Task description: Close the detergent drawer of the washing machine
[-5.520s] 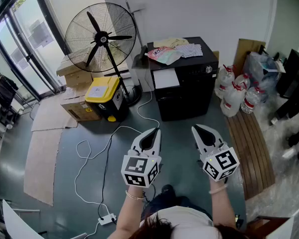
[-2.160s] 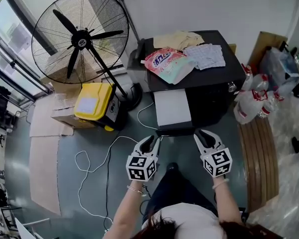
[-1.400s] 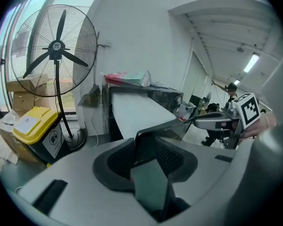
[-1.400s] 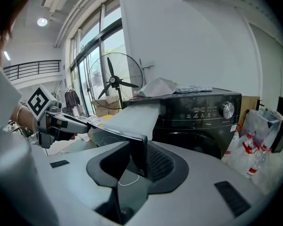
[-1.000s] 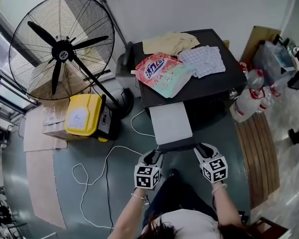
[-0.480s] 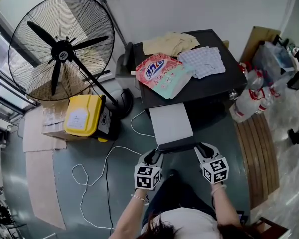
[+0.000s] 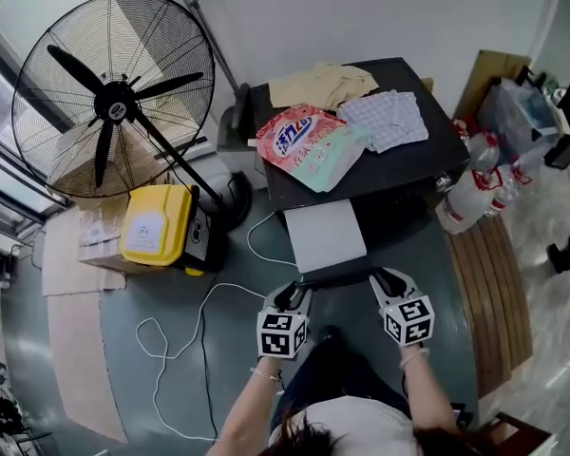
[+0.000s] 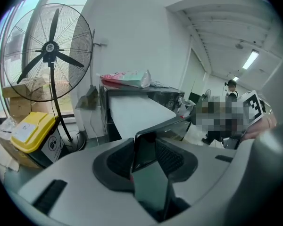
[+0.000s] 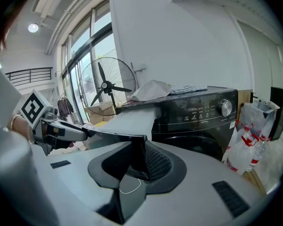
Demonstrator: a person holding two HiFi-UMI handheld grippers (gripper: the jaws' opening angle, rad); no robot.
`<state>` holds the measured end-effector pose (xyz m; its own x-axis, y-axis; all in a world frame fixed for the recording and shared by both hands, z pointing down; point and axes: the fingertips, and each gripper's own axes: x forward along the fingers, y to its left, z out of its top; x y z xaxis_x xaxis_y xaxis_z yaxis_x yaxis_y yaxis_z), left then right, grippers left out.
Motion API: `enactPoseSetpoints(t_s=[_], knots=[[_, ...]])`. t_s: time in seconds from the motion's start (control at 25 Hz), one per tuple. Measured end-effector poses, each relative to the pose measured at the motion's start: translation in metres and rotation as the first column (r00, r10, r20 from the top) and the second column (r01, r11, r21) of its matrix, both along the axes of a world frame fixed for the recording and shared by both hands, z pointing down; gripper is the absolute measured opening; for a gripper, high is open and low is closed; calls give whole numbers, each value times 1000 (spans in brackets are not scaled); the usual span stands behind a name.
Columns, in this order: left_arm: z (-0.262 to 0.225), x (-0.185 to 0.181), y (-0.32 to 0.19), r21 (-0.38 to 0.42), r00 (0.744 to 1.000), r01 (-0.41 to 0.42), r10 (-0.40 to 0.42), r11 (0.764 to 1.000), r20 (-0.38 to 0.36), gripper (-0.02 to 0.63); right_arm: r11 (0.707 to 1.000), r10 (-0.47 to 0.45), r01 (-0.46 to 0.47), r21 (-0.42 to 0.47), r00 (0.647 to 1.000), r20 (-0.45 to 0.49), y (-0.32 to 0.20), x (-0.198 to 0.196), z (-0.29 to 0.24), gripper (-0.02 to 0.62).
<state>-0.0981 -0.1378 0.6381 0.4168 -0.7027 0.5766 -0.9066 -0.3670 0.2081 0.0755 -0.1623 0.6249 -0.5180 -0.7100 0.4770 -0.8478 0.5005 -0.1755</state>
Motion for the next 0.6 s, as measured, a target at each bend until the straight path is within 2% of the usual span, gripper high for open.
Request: enactPoseSetpoints(t_s=[0.6], knots=[[-1, -13, -38, 4, 1000, -15, 15, 1000, -2, 153, 999, 53, -53, -2, 998, 30, -34, -12, -1, 109]])
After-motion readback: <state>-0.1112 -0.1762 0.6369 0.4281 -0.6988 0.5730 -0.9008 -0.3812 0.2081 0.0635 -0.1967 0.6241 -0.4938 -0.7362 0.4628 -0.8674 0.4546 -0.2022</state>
